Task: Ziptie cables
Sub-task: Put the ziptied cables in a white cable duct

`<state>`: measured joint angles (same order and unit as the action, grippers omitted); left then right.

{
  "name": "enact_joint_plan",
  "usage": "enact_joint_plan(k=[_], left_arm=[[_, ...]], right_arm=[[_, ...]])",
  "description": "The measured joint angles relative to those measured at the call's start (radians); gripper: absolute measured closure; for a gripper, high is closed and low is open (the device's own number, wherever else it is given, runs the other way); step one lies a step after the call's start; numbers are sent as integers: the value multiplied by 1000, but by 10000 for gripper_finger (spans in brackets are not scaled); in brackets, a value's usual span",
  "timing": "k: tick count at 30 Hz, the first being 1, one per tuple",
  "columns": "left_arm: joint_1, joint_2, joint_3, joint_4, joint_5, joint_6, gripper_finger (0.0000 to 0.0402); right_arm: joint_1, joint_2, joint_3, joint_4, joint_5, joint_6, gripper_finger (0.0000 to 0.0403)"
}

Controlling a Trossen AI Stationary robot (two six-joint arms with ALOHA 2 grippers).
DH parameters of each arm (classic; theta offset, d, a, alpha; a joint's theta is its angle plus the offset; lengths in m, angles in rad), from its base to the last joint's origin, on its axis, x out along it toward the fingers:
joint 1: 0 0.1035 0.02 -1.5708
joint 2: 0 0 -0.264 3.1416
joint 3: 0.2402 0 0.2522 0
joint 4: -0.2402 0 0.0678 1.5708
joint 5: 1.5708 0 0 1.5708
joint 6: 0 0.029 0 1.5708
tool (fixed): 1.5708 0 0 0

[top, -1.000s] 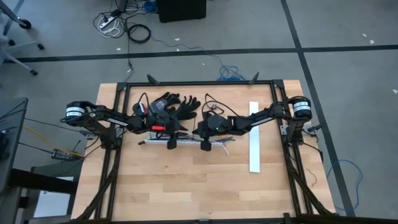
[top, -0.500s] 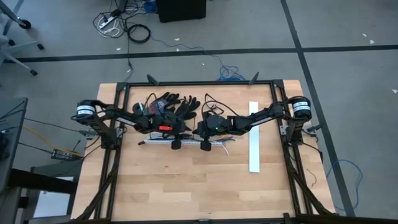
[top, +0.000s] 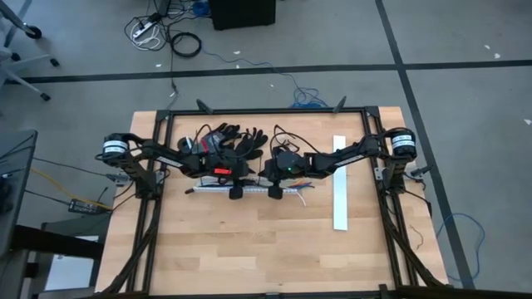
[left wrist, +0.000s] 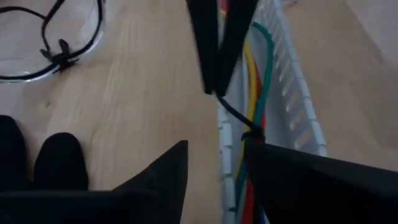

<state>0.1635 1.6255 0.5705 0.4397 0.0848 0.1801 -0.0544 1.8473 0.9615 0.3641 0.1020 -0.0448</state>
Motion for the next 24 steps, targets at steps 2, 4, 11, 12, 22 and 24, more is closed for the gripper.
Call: enact_joint_plan(k=[2,4,11,12,22,24], left_arm=[[0,1,0,4,11,-1,250],[0,1,0,5,13,-1,253],[-1,1,0,21,18,-2,311],[-1,2,0,19,20,-2,321],[-2,103,0,108,14,-13,340],[-2,106,0,112,-1,-16,339]], right_arm=[[-1,0,0,0,-1,0,403],[-1,0,0,0,-12,5,403],[0,0,0,1,-16,20,403],[0,0,0,2,-16,23,403],[0,0,0,5,-18,26,402],[0,0,0,5,-18,26,402]])
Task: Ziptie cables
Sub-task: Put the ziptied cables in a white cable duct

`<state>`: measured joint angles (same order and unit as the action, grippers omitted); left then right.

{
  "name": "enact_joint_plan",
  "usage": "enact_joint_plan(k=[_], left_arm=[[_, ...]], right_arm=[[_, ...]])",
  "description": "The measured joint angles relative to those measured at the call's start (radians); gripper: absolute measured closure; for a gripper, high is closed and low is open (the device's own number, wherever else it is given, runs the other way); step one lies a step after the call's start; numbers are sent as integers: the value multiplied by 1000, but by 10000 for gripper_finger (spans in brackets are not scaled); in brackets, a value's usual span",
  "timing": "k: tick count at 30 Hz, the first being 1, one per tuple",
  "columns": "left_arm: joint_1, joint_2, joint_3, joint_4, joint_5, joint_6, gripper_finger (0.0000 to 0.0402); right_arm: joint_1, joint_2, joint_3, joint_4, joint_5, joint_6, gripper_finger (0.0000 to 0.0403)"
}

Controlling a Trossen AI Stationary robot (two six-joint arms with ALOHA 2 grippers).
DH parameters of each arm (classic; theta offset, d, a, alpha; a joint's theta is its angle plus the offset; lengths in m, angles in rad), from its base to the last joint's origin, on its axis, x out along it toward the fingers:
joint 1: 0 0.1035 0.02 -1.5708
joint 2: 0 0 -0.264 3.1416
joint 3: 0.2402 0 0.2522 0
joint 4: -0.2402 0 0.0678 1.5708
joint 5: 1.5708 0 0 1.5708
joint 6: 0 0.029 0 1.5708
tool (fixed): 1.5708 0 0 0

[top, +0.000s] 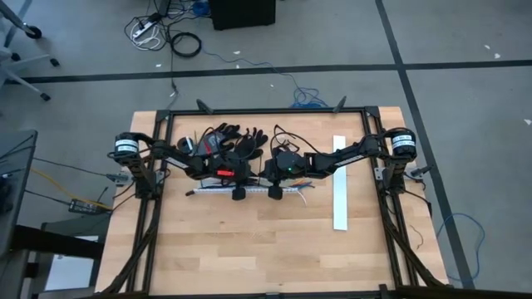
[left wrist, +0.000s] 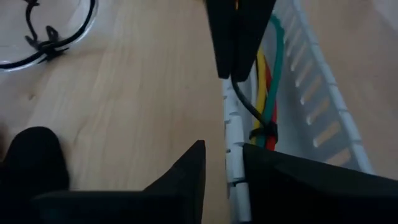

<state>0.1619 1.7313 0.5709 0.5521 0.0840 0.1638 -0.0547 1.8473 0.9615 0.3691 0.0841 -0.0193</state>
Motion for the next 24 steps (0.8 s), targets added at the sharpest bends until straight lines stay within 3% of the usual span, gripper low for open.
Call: enact_joint_plan(k=[17,24], left_arm=[[-25,-44,-1,-48,-14,-15,342],[-25,-44,-1,-38,-16,-16,391]], right_arm=[[-2,0,0,-2,0,-4,403],[-1,0,0,0,-7,0,403]])
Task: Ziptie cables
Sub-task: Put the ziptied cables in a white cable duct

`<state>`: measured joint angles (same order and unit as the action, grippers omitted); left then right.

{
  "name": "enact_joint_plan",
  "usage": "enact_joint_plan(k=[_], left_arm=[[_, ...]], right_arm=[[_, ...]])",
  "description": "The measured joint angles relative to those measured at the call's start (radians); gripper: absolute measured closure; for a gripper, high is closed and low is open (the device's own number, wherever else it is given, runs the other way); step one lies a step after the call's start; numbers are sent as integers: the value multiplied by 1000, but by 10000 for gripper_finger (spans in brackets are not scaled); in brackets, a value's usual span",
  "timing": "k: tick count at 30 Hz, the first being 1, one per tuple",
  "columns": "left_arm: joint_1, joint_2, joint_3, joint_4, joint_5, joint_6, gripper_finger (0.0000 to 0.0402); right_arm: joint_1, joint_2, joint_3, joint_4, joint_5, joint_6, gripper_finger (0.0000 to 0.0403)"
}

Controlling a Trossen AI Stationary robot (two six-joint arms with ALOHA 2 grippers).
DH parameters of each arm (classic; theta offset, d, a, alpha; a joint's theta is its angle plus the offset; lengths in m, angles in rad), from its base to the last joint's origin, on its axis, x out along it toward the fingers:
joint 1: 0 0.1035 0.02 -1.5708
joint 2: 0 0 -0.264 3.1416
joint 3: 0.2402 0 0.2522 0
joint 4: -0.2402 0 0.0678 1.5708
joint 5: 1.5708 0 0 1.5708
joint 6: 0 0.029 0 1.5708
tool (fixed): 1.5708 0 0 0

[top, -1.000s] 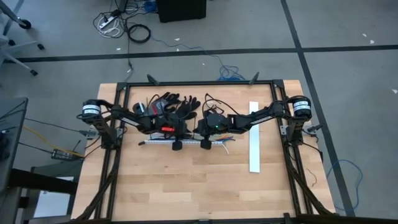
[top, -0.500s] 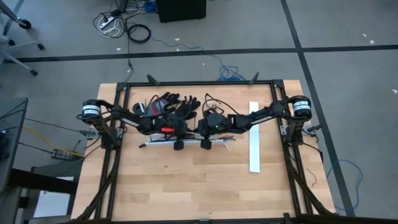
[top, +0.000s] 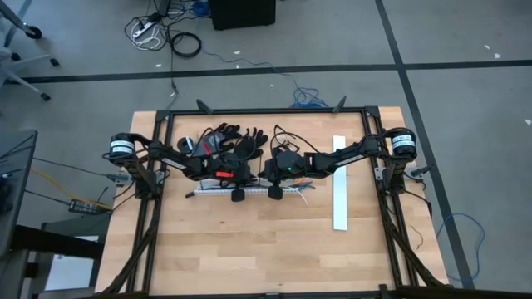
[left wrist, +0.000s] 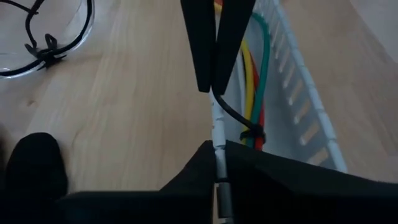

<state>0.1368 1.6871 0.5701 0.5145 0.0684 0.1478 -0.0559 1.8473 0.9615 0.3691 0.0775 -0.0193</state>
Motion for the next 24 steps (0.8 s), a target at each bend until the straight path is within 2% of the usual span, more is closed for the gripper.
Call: enact_joint_plan(k=[9,16,24], left_arm=[[-5,0,0,-7,-9,1,399],[-48,0,0,-6,-53,6,400],[-90,-8,0,-18,-129,34,401]], right_arm=[[0,0,0,25,-15,0,403],[-11,1,0,24,-29,0,403],[-11,101,3,84,-60,57,403]])
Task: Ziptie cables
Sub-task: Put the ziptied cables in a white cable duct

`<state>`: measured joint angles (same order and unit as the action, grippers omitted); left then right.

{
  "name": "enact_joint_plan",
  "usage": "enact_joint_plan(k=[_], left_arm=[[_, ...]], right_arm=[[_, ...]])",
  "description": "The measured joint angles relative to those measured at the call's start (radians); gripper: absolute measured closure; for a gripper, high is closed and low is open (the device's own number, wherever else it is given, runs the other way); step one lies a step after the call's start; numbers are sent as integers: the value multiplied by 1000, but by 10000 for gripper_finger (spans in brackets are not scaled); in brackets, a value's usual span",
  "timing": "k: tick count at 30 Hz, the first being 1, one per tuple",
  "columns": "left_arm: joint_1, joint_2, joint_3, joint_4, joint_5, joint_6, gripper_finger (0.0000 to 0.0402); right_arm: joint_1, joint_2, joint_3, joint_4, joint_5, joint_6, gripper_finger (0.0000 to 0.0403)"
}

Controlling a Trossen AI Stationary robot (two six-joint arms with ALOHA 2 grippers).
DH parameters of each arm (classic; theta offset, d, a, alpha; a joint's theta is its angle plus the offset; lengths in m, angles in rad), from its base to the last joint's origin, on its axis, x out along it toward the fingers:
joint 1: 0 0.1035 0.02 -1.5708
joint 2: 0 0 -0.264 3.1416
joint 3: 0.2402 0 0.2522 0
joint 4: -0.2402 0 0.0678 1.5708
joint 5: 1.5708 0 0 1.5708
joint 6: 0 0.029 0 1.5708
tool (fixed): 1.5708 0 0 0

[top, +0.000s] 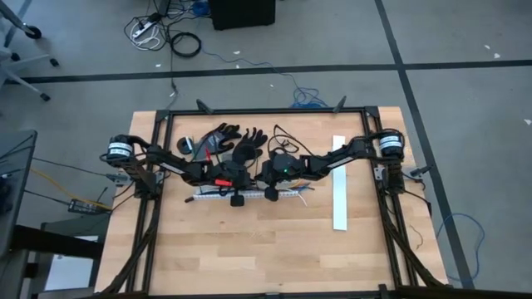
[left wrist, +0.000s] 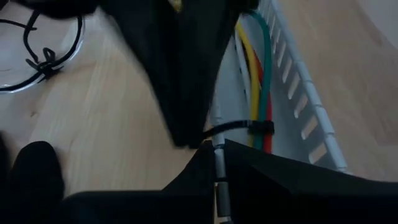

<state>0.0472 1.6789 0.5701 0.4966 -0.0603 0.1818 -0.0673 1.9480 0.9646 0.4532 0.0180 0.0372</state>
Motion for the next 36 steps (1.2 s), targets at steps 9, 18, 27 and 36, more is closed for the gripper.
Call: enact_joint_plan(k=[9,18,27,36], left_arm=[[-6,-54,1,-104,-26,24,401],[-5,-59,1,-119,-32,23,401],[-5,-58,39,-147,-6,18,401],[-4,-57,114,-287,-5,-7,401]], right_arm=[[21,25,-1,-7,37,33,403],[45,-13,-2,-53,42,22,403],[73,-11,-5,-2,39,30,403],[83,-12,-4,-15,79,41,403]])
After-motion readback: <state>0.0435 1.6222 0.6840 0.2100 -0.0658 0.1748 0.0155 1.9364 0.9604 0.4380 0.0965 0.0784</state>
